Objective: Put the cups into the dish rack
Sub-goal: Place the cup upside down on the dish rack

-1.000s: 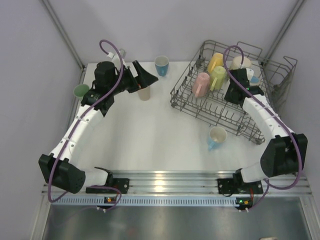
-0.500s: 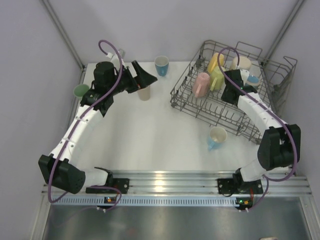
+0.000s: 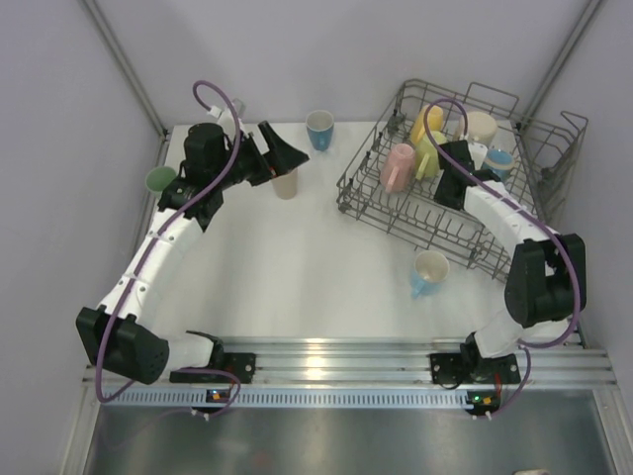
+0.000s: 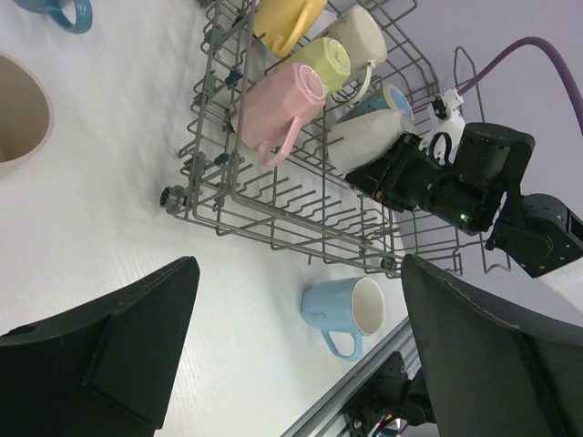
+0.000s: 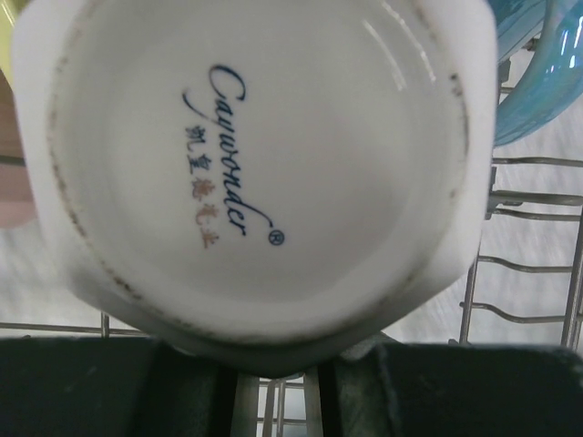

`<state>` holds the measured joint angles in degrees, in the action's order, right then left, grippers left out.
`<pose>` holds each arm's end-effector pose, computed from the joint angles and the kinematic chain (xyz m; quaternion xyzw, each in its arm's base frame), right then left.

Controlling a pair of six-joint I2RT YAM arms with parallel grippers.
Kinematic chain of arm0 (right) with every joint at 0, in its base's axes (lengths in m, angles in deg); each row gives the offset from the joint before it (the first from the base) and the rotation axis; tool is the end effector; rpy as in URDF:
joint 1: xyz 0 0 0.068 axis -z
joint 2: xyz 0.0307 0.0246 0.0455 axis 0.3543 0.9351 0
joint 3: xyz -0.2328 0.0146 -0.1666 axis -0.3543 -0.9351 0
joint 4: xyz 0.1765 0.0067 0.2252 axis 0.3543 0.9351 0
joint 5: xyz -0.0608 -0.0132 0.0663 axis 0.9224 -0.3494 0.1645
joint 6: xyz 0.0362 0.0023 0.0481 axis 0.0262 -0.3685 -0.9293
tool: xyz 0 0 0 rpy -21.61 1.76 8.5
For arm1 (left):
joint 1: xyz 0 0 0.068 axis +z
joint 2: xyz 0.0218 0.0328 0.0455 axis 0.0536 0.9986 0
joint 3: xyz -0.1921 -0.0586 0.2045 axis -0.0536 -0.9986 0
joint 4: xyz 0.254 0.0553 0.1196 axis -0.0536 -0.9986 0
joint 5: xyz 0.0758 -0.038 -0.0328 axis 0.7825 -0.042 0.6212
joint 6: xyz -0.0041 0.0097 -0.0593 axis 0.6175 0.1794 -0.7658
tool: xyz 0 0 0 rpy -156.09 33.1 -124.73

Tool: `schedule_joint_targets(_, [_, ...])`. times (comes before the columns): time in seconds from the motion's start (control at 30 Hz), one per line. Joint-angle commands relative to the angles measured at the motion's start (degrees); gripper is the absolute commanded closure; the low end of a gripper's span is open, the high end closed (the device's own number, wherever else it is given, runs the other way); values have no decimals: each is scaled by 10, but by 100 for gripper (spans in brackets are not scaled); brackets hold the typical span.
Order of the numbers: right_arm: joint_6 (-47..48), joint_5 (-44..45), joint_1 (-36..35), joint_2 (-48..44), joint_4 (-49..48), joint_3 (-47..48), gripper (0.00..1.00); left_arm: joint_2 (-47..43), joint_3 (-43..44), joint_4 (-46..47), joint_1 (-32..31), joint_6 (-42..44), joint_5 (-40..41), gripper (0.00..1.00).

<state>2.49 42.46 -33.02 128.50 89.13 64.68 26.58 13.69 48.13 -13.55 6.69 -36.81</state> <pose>0.3660 0.0618 0.2525 0.1948 0.9123 -0.0688 0.3536 0.3049 -0.1103 0.4093 -0.0348 0.7918 -0.4282 0.4342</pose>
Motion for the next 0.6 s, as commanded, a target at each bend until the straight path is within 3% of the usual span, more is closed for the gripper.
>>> schedule_joint_targets(0.0, [-15, 31, -8, -8, -45, 9, 100, -20, -5, 10, 4, 3, -1, 2])
schedule_joint_targets(0.27, [-33, 30, -7, 2, -34, -1, 99, -18, -12, 10, 7, -3, -3, 2])
schedule_joint_targets(0.57, [-47, 31, -8, 7, -19, -1, 71, -26, -14, 10, 11, -5, -1, 2])
